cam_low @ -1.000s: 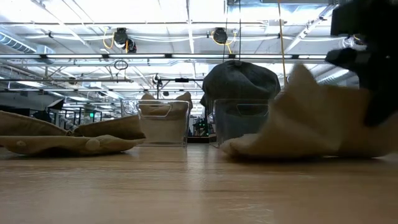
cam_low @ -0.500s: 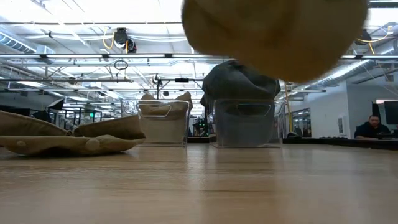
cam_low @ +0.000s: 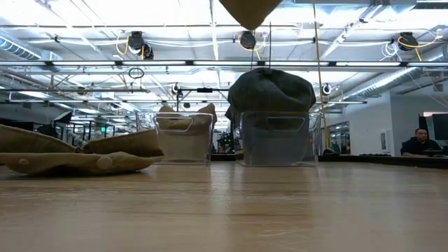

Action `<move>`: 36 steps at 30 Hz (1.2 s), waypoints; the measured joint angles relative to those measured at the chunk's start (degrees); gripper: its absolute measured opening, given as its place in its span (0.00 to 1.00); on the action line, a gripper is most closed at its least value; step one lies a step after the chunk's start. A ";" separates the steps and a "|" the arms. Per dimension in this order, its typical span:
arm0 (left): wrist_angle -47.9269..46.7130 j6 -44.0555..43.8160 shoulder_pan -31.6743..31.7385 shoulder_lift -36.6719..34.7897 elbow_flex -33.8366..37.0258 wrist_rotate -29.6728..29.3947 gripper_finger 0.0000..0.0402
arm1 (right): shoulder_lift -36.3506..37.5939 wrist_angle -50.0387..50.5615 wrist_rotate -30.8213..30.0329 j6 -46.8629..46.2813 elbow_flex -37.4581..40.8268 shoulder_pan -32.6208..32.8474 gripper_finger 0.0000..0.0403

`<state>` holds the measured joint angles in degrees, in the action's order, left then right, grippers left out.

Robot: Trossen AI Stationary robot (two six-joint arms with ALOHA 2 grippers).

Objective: Pick & Place hat
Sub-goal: Put the right brown cap into the left transparent bin

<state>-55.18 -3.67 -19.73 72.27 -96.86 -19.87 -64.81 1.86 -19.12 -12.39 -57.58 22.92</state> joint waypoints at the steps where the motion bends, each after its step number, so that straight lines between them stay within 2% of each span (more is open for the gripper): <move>1: 0.01 1.78 0.29 -0.01 0.00 -1.86 0.66 | -0.05 -0.56 1.68 0.46 0.02 -1.10 0.00; 4: 0.14 7.21 0.81 -0.02 0.00 -6.56 0.66 | -0.13 -0.95 6.39 1.32 0.00 -4.50 0.00; 8: 1.26 14.49 1.02 0.00 0.00 -9.48 0.66 | -0.48 -0.70 12.11 2.56 0.02 -8.99 0.00; 15: 5.80 23.09 1.00 0.00 0.00 -7.44 0.66 | -0.76 -4.37 13.59 2.61 0.02 -13.85 0.00; 21: 5.88 23.48 1.76 0.71 -0.07 -5.86 0.66 | -3.56 -10.71 13.39 2.61 0.00 -14.38 0.00; 28: 5.89 21.28 3.90 1.86 -0.11 -5.43 0.66 | -6.50 -10.88 13.45 -0.14 0.02 -14.17 0.00; 33: 5.64 17.96 4.59 3.29 -0.07 -0.14 0.66 | -6.82 -11.11 13.45 -0.38 0.02 -13.84 0.00; 36: 5.16 16.54 4.55 3.73 -0.03 0.26 0.66 | -6.80 -11.11 13.68 -0.40 0.02 -13.80 0.00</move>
<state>-50.01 12.87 -15.18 76.00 -96.88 -19.61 -71.61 -9.26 -5.44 -12.80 -57.56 9.12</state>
